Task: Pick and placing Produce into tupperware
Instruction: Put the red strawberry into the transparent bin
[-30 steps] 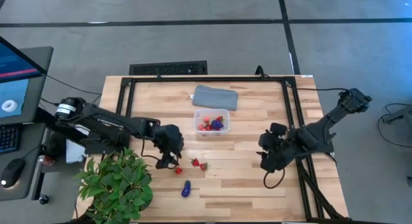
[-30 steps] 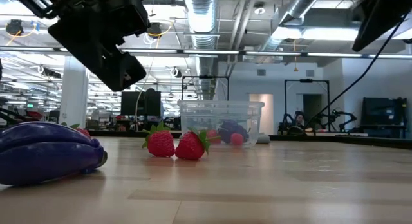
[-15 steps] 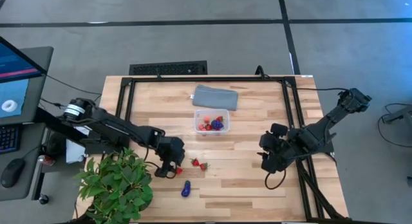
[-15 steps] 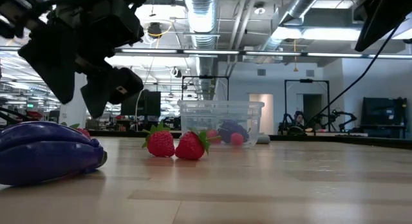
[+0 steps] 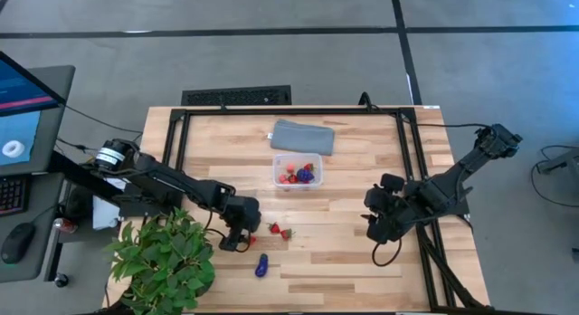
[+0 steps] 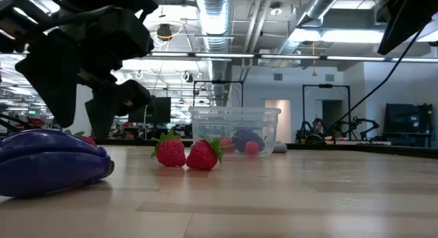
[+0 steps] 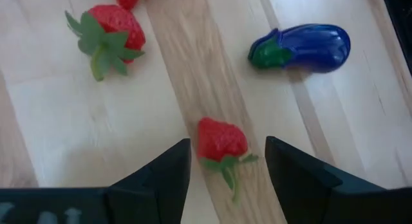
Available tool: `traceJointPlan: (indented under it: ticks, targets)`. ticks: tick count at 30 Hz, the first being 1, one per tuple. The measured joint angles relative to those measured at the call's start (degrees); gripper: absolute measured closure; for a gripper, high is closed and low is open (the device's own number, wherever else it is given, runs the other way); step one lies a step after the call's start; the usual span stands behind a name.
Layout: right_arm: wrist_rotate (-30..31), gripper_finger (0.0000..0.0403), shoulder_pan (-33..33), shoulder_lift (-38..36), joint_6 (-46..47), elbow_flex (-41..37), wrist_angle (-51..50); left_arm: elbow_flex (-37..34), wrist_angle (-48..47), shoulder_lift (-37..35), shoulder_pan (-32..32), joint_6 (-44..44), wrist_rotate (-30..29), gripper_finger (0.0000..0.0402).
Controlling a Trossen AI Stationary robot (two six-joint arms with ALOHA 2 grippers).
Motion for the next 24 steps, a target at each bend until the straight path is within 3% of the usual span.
traceJointPlan:
  ticks: [10,24]
  targets:
    - [0.0,0.0168,0.0,0.0,0.5,0.0,0.0,0.8,0.4,1.7,0.0,-0.7,0.4,0.0177]
    - [0.0,0.0168,0.0,0.0,0.7,0.0,0.0,0.8,2.6,2.1,0.0,-0.5,-0.2,0.0172]
